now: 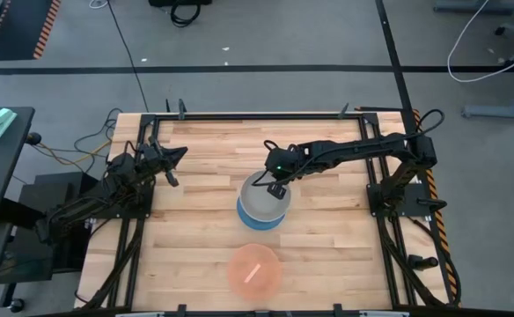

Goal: Nest bowls inside each other
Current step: Stack the gray bowl on the blue bowl

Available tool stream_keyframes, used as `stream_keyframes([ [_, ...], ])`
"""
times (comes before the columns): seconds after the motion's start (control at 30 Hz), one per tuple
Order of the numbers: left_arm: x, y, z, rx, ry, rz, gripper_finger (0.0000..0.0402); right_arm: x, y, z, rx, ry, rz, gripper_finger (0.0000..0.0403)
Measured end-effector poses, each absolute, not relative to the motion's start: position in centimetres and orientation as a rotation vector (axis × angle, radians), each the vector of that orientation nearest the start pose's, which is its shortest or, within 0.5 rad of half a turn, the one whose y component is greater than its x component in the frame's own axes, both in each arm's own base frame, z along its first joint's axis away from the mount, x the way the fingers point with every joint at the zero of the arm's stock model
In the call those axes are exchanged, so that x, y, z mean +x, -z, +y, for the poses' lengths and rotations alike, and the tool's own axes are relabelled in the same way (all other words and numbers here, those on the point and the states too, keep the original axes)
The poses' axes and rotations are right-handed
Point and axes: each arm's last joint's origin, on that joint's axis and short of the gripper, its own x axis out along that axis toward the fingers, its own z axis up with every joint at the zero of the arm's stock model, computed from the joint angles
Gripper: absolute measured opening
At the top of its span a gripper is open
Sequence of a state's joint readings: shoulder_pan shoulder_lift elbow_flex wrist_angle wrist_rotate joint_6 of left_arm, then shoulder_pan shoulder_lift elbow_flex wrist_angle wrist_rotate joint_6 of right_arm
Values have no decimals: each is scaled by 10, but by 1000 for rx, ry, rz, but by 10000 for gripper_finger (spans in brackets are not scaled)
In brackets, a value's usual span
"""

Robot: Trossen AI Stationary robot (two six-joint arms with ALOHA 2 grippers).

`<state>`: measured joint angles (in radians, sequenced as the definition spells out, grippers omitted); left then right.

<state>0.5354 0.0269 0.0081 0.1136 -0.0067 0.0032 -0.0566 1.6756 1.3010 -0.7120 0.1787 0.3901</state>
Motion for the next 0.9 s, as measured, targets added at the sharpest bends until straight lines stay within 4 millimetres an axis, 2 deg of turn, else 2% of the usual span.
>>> stream_keyframes([
  [0.23,85,-175,50,28,-542,-92,13,339,-246,-24,293,401,1061,4],
  [0.57,85,-175,50,28,-542,-92,27,339,-245,-17,301,347,1084,4],
  [0.77,85,-175,50,28,-542,-92,20,341,-246,-12,288,315,1068,4],
  [0.9,85,-175,50,28,-542,-93,14,347,-236,-13,282,309,1086,4],
])
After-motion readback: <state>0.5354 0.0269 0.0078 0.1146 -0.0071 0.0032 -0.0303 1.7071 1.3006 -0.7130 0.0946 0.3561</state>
